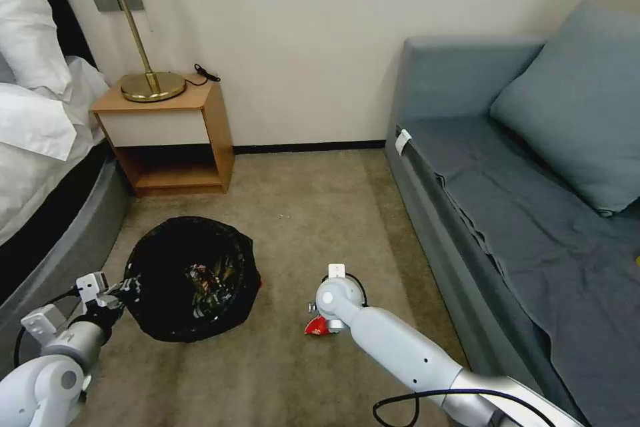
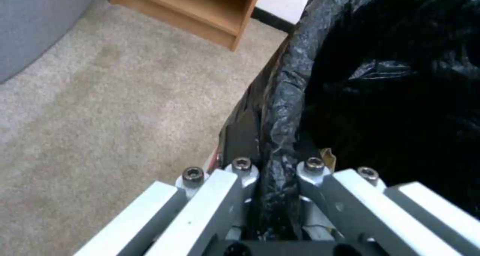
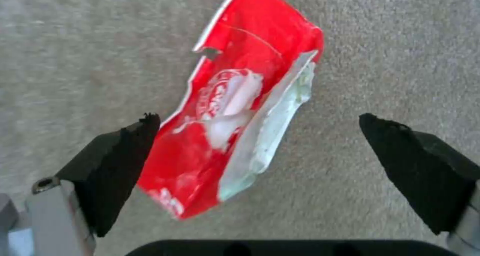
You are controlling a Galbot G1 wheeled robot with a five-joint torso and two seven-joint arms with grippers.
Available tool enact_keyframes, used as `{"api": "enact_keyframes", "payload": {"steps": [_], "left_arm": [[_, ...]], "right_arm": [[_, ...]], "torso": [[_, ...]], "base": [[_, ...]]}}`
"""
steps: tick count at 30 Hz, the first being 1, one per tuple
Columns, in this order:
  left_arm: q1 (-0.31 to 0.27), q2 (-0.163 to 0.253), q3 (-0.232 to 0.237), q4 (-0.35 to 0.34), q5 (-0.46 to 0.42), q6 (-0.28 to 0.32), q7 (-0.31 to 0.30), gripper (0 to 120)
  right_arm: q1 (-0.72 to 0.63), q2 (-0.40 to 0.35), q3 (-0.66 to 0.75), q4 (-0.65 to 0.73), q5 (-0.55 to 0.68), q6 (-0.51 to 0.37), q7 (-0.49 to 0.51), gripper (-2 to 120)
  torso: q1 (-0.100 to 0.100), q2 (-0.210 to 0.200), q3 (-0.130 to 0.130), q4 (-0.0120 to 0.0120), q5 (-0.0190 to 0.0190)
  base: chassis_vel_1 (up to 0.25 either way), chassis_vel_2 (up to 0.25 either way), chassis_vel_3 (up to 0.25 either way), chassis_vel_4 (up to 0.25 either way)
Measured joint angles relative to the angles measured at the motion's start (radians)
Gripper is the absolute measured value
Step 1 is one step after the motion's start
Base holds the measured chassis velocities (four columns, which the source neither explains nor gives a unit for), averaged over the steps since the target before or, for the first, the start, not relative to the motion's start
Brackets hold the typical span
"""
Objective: Pick up the trash bin, then pick up the garbage on the floor and place it into the trash bin.
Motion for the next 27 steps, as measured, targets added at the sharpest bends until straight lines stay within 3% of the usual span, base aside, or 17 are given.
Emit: {"api": "enact_keyframes", "payload": {"steps": [20,21,27], "left_arm": [[-0.008,-0.019,-0.003,0.043,0.019,-0.013,0.003,3],[-0.011,-0.021,-0.001,0.049,0.021,-0.014,0.004,3],[-0.019,-0.021,0.000,0.057,0.024,-0.014,0.004,3]], "right_arm": [[-0.002,0.059,0.007,-0.137,-0.127,-0.005,-0.120,99],[-0.006,0.060,0.012,-0.147,-0.151,-0.005,-0.141,88],[-0.008,0.061,0.014,-0.152,-0.172,-0.003,-0.158,69]], "torso": [[0.000,0.000,0.000,0.0001,0.0000],[0.000,0.000,0.000,0.0001,0.0000],[0.000,0.000,0.000,0.0001,0.0000]], "base": [[0.000,0.000,0.000,0.000],[0.000,0.000,0.000,0.000],[0.000,0.000,0.000,0.000]]}}
